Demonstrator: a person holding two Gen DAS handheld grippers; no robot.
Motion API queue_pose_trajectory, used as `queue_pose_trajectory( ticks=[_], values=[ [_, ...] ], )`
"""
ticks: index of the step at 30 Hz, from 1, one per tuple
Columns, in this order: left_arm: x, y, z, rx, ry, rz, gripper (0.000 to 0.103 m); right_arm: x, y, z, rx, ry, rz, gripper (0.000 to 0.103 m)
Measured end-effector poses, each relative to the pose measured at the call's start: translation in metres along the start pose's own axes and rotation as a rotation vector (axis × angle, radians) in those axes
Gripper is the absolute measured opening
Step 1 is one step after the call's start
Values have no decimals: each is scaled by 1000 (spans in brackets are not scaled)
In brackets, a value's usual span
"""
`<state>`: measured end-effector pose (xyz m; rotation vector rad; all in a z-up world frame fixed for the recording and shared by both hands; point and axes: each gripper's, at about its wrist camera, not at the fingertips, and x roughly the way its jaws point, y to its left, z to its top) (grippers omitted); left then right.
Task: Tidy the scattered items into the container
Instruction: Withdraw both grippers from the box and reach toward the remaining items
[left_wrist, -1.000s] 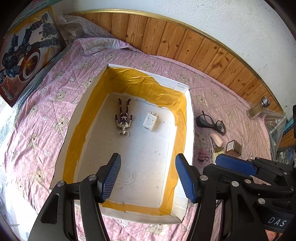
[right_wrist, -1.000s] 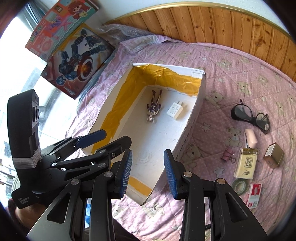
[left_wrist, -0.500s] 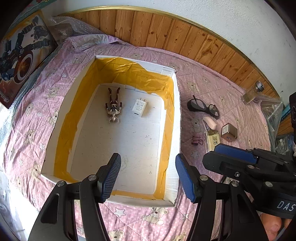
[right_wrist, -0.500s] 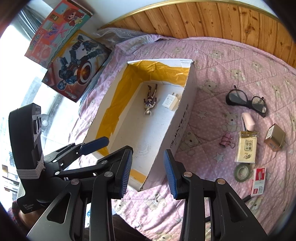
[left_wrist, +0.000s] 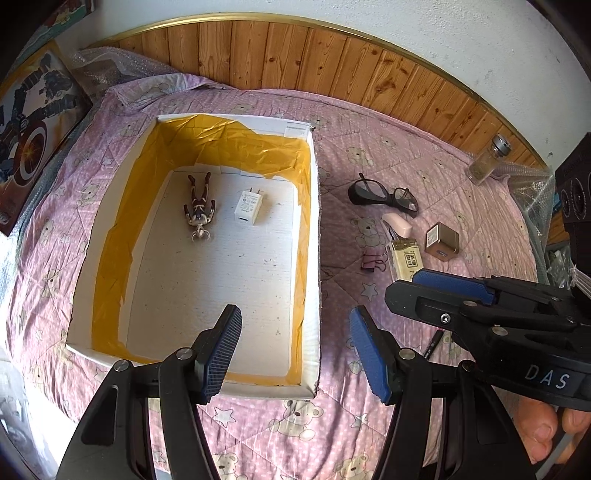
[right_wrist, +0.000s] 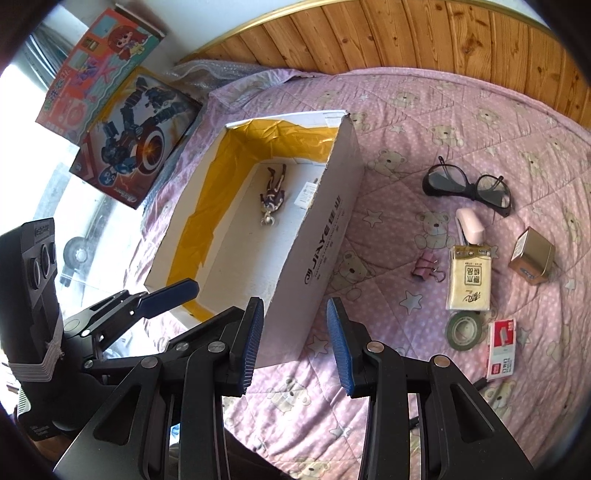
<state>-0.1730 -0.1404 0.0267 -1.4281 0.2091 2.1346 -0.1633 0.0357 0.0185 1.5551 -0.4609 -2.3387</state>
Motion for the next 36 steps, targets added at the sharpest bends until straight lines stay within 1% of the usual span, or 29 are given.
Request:
queue_pose_trajectory(
  ticks=[4,11,17,22,32,36],
  values=[
    [2,-12,0,34,3,1,62,0,-8,-2,16,3,1,38],
    [6,-29,-3,75,20,-19,62,-4,-27,-13,52,2,0,38],
    [13,-49,-7,142,38,-27,62,-10,-60,-31,138,5,-14,39],
    [22,-60,-6,156,57,-44,62,-15,-85,-46,202,6,-28,39],
    [49,-86,-10,207,131,-90,63,-18,-134,-73,329,5,-65,39],
    [63,-94,-10,203,166,-111,66,-18,-154,-83,380,3,-90,38]
  ],
)
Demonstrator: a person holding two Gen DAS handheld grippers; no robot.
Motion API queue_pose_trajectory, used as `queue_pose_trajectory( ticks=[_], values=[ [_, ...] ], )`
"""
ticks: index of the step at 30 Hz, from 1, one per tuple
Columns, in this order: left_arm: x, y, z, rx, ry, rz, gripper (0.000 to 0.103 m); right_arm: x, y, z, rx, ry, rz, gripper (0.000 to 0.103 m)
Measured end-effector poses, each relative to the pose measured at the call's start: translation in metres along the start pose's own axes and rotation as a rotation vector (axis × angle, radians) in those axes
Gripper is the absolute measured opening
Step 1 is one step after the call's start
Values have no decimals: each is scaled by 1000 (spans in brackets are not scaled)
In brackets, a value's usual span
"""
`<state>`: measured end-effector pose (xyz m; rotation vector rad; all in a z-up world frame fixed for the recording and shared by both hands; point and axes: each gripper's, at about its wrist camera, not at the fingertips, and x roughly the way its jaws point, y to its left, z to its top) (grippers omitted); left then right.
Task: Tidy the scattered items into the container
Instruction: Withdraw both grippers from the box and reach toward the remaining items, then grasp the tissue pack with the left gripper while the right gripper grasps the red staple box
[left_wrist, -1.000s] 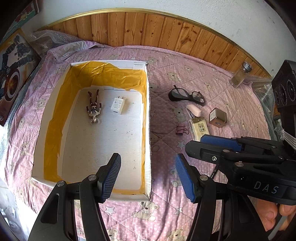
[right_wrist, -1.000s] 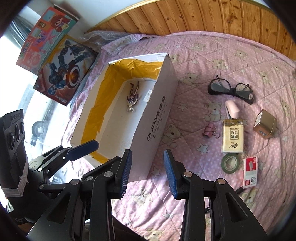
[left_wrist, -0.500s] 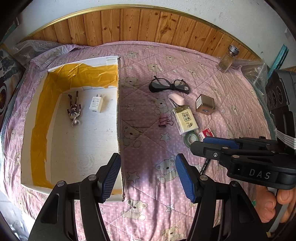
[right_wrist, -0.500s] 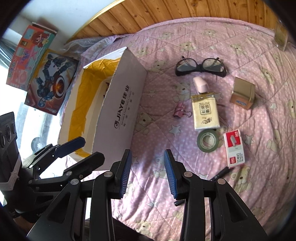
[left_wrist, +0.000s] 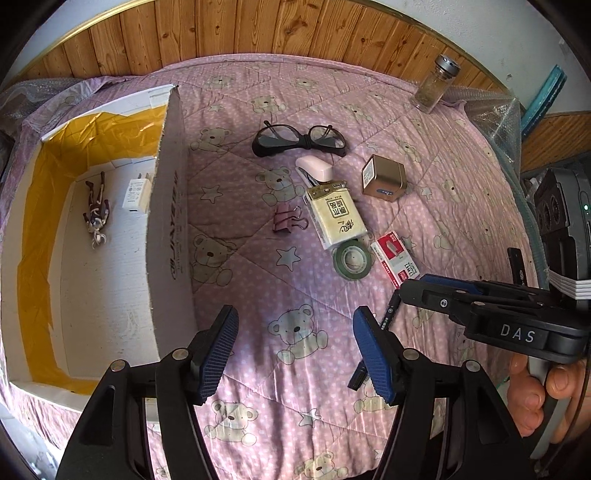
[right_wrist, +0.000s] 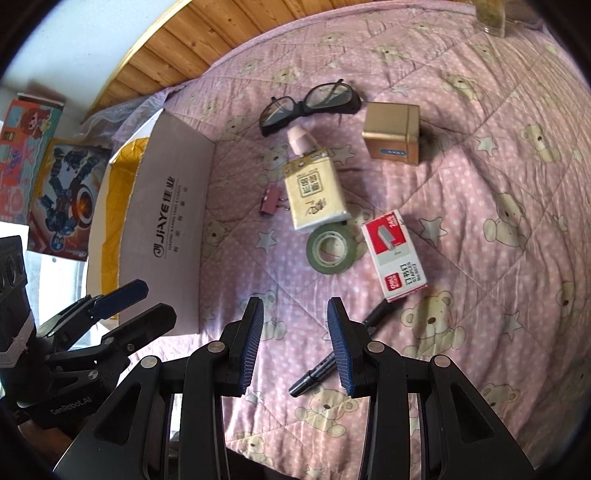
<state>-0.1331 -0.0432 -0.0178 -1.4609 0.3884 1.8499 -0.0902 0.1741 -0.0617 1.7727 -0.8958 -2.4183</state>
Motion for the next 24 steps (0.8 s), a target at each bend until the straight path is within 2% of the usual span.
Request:
queue_pose_trajectory(
  ticks=[5,10,16,24],
  values=[
    [21,-9,12,-13,33,-30,69,4,-26,3,43,-7,-39,39],
    [45,-14,31,-64,61,-59,71,10,-40,11,34,-16,-77,43],
    [81,-22,61,-123,75,-71,74,28,-46,20,-55,-14,-149,48],
    [129,-30,89,-156,106,-38,74,53,-44,21,-227,-20,-263,51]
  ],
)
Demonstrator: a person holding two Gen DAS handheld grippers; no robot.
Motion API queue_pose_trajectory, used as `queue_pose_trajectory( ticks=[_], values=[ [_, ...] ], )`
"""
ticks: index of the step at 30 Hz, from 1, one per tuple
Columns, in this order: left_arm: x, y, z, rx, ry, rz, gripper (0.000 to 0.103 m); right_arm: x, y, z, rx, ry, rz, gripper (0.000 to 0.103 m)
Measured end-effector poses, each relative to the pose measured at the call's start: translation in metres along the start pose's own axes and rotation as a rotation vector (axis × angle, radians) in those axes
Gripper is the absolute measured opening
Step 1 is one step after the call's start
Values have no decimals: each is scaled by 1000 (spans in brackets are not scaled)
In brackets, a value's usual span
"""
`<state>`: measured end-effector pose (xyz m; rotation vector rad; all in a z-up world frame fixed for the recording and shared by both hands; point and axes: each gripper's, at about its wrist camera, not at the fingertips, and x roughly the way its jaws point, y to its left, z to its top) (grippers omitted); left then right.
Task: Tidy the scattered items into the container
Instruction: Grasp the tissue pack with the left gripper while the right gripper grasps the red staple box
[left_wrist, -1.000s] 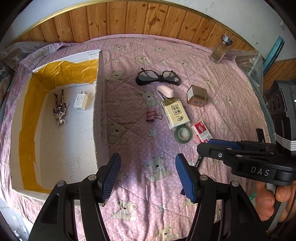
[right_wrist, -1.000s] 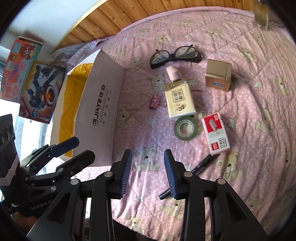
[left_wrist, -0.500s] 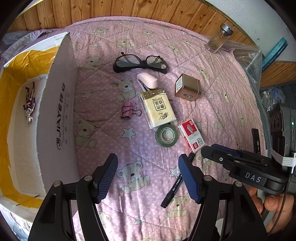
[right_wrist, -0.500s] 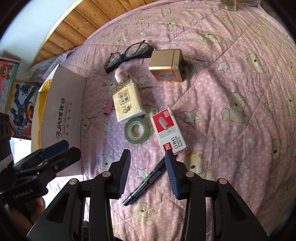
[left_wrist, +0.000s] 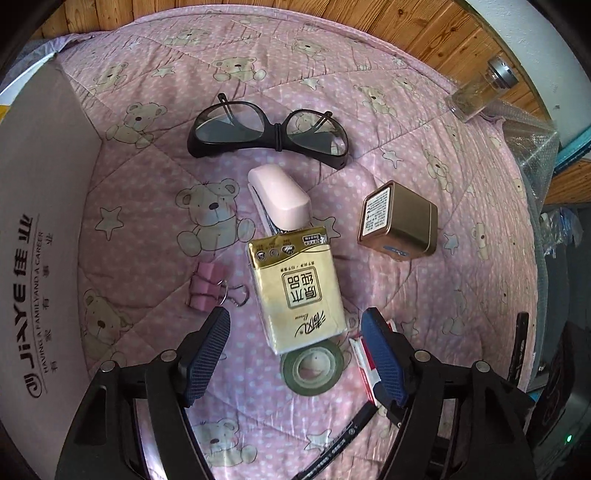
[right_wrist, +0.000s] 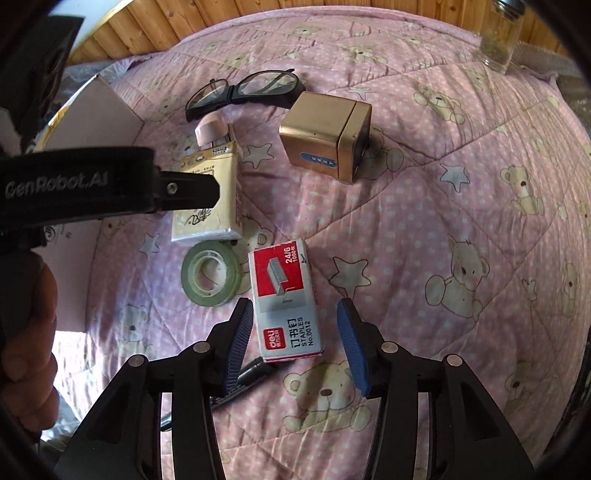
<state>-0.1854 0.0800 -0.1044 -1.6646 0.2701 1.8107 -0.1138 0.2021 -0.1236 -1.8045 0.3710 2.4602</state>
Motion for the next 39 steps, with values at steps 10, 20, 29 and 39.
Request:
queue_pose_trajectory(
  ticks=[10,20,29,39],
  values=[
    [35,-9,6,56,-11,76,77,20,17,-3,-160,-26,-30,56],
    [18,8,2,69,-49,49,53,2,-17,-2,50,-51,116,16],
    [-18,18,-13,65,-87,-6,53,-16,-28,-2,208,-62,212,15],
    [-59,27,-26,56,-128,-46,53,-45,1,2,141,-86,201,15]
  ],
)
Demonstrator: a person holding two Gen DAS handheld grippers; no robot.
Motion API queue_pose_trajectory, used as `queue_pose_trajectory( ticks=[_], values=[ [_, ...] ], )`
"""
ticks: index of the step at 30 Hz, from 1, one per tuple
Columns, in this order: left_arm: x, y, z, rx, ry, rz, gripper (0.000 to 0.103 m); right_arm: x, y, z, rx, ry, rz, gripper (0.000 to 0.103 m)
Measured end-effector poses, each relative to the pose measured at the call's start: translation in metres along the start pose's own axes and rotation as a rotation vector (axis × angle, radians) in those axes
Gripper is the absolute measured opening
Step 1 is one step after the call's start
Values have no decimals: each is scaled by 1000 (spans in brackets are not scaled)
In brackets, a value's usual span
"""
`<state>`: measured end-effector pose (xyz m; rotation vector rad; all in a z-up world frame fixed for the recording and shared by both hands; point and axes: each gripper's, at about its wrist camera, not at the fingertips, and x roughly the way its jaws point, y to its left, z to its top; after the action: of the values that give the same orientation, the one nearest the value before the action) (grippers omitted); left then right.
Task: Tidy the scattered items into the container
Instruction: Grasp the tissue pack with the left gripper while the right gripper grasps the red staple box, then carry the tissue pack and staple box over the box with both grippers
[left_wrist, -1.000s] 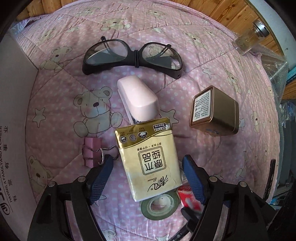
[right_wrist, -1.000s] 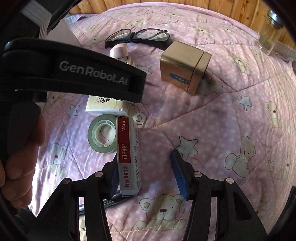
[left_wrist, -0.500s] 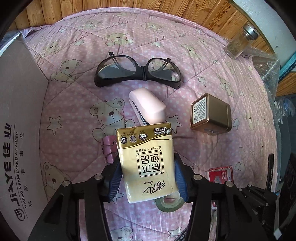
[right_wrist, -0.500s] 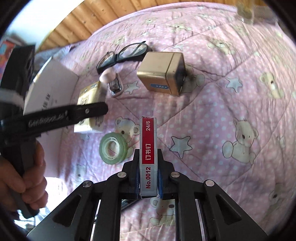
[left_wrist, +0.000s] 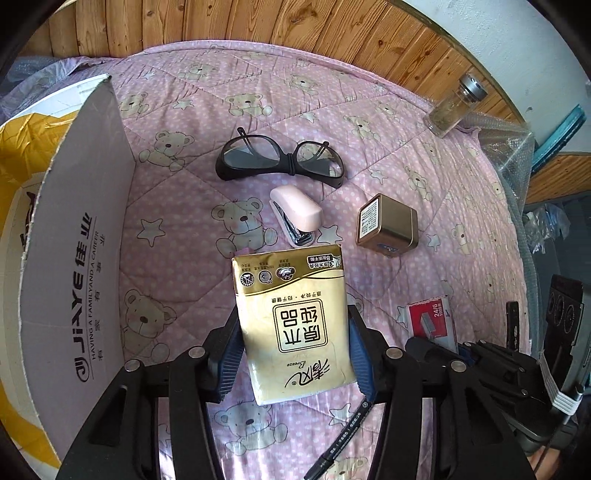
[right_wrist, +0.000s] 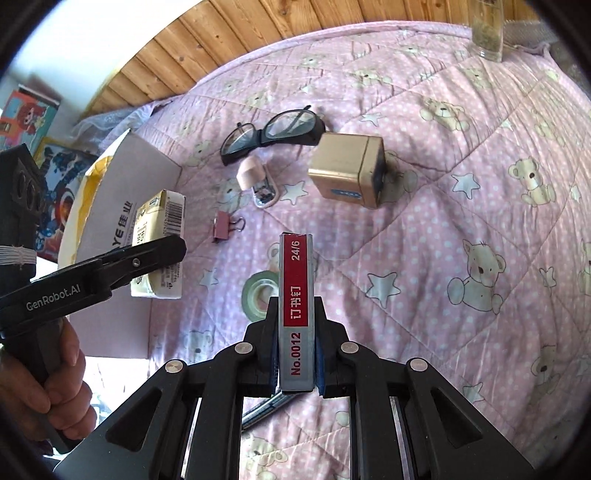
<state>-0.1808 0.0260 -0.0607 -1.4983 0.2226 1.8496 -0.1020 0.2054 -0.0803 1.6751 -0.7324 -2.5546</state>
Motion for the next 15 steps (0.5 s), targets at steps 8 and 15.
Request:
queue_pose_trajectory(
  ticks=[8,15],
  values=[
    [-41,12,-12,-11,-50,-27,53,-9,49,-3,-89,3,19,15],
    [-75,32,-23,-54,-100,-45,53,-16,91,-6,-167,8,43,16]
  ],
)
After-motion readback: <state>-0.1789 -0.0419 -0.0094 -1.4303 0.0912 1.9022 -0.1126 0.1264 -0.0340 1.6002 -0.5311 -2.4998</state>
